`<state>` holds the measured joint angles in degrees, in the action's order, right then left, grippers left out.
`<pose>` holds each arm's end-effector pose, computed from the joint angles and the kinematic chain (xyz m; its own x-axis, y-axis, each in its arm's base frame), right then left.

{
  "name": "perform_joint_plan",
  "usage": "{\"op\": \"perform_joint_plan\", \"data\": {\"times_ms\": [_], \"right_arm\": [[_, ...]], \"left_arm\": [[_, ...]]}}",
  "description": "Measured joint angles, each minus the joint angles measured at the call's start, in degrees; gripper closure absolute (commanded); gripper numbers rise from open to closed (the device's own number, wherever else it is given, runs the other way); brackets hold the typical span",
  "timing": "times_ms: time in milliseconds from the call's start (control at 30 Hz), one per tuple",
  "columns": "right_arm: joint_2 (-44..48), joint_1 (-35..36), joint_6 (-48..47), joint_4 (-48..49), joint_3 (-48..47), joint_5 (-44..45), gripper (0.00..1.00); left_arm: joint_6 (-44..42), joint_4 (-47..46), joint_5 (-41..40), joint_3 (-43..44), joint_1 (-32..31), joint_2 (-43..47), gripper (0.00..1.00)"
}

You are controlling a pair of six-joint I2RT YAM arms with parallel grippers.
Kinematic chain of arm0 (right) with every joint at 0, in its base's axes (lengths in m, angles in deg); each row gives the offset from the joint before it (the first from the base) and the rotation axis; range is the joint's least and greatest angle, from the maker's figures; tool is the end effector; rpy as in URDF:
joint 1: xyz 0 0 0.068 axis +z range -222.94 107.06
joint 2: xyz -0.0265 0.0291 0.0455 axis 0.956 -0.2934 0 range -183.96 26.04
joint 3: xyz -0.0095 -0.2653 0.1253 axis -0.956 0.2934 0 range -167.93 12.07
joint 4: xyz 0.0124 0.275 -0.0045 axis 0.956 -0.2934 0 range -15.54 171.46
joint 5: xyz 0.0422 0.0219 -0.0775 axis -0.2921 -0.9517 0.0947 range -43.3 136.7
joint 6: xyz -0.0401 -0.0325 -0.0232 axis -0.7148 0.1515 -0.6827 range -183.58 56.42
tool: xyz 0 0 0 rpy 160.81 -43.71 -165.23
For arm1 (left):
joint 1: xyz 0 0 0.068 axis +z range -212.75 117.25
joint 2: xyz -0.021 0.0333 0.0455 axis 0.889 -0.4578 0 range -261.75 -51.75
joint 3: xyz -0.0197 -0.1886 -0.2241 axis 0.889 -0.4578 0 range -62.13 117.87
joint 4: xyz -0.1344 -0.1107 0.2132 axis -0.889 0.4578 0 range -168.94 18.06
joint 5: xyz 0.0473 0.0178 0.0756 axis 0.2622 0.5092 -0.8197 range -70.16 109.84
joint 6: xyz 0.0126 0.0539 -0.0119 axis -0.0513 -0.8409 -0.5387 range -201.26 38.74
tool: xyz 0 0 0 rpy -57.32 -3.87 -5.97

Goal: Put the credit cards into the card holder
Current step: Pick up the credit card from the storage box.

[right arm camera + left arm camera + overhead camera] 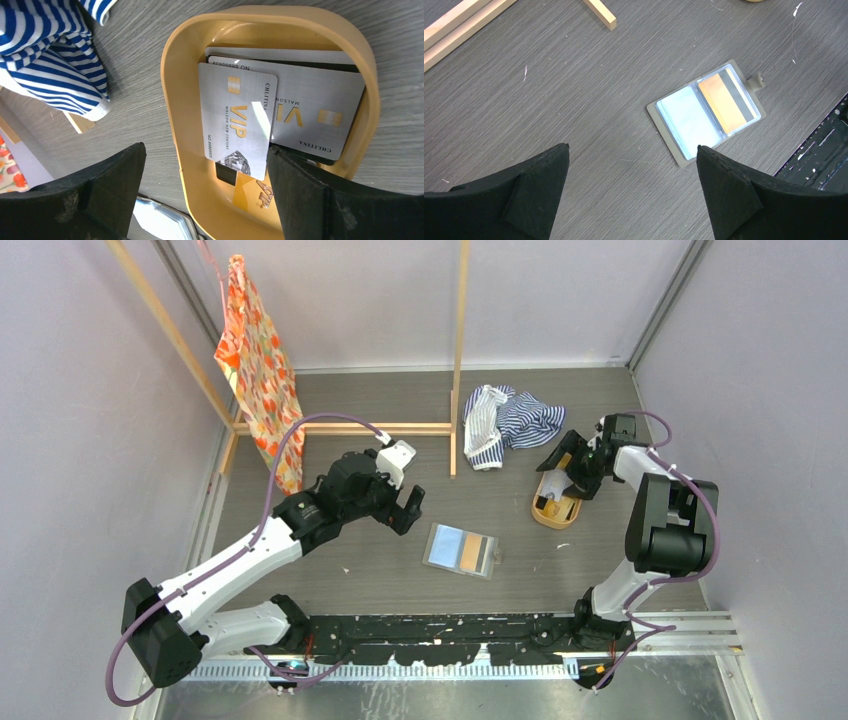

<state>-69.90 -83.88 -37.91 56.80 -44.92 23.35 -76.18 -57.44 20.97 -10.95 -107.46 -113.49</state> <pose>0.3352 -0.0488 0.1819 -0.7922 0.5582 -0.2467 0.3822 0.7689 0.5125 0.1753 -0.1746 0.3159 -0.4390 0.3101 -0.8432 0.6791 0.7291 -0.0854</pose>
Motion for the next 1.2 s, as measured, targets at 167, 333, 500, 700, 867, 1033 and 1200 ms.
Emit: {"op": "perform_joint_plan", "data": {"times_ms": [167, 333, 500, 700, 867, 1033, 1200], "right_arm": [[0.02, 0.0, 0.24, 1.62, 0.66, -2.93, 0.11], [0.5, 0.0, 0.42, 2.75, 1.09, -4.94, 0.13], [1.25, 0.0, 0.48, 3.37, 1.31, -6.05, 0.18], [1.62, -0.07, 0.81, 3.69, 1.33, -6.84, 0.33], [1.62, -0.37, 1.25, 3.72, 1.4, -6.99, 0.46], [1.62, -0.55, 1.42, 3.74, 1.4, -6.97, 0.58], [1.38, -0.55, 1.62, 4.0, 1.4, -6.97, 0.69]], "left_arm": [[0.0, 0.0, 0.22, 0.0, 0.0, 0.0, 0.01], [0.0, 0.0, 0.5, 0.0, 0.0, 0.0, 0.01], [0.0, 0.0, 0.5, 0.0, 0.0, 0.0, 0.01], [0.0, 0.0, 0.48, 0.0, 0.0, 0.0, 0.01], [0.0, 0.0, 0.5, 0.0, 0.0, 0.0, 0.01], [0.0, 0.0, 0.48, 0.0, 0.0, 0.0, 0.0], [0.0, 0.0, 0.48, 0.0, 0.0, 0.0, 0.0]]}}
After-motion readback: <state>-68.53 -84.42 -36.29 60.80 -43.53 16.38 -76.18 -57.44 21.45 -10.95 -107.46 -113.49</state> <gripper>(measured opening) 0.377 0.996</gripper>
